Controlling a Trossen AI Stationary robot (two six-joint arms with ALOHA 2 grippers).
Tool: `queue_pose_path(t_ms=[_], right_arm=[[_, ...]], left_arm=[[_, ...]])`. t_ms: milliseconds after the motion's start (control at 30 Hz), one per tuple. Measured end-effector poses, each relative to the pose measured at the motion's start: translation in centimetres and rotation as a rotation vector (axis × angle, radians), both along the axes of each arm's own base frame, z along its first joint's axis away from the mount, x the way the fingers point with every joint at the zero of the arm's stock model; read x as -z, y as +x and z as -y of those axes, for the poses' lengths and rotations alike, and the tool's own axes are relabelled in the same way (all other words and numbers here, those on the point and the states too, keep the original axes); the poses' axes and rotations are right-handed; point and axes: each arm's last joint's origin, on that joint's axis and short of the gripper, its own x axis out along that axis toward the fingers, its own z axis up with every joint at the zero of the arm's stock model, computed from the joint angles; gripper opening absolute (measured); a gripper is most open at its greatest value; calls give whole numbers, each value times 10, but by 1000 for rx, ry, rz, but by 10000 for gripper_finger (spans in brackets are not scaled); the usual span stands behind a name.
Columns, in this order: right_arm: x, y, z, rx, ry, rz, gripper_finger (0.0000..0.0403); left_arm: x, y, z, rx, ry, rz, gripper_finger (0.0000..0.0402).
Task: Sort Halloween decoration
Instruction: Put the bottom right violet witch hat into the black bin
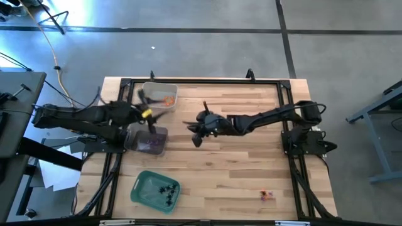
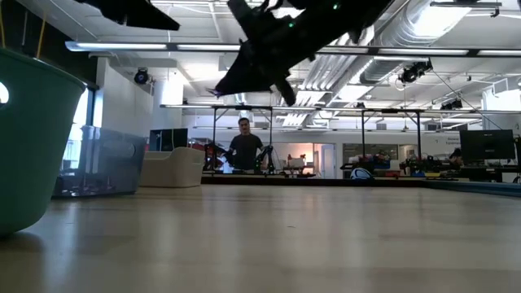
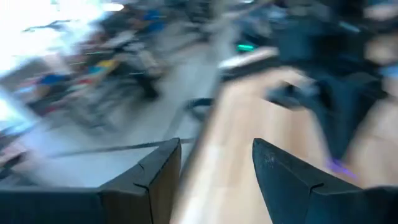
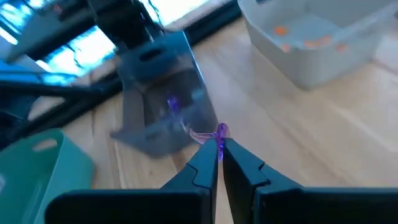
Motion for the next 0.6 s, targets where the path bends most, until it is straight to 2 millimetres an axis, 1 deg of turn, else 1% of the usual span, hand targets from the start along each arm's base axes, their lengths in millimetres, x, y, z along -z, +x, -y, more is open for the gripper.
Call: queue_pose_path(t_ms=[100, 200, 267, 400, 533, 600], right_arm=[[6, 10, 13, -6, -14, 81, 16], [12, 21, 24, -26, 0, 168, 16], [18, 30, 28, -41, 9, 175, 16], [26, 58, 30, -69, 13, 183, 16], [23, 89, 30, -176, -12, 184, 16], [23, 100, 30, -194, -30, 140, 16]], left_arm=[[-12, -18, -5, -159, 22, 91, 186], [-21, -34, -8, -294, 7, 187, 186], [-24, -44, -10, -356, -17, 243, 186], [-29, -58, -11, -396, -54, 317, 186], [-31, -65, -12, -399, -67, 349, 186], [-32, -67, -12, -403, -63, 351, 186]])
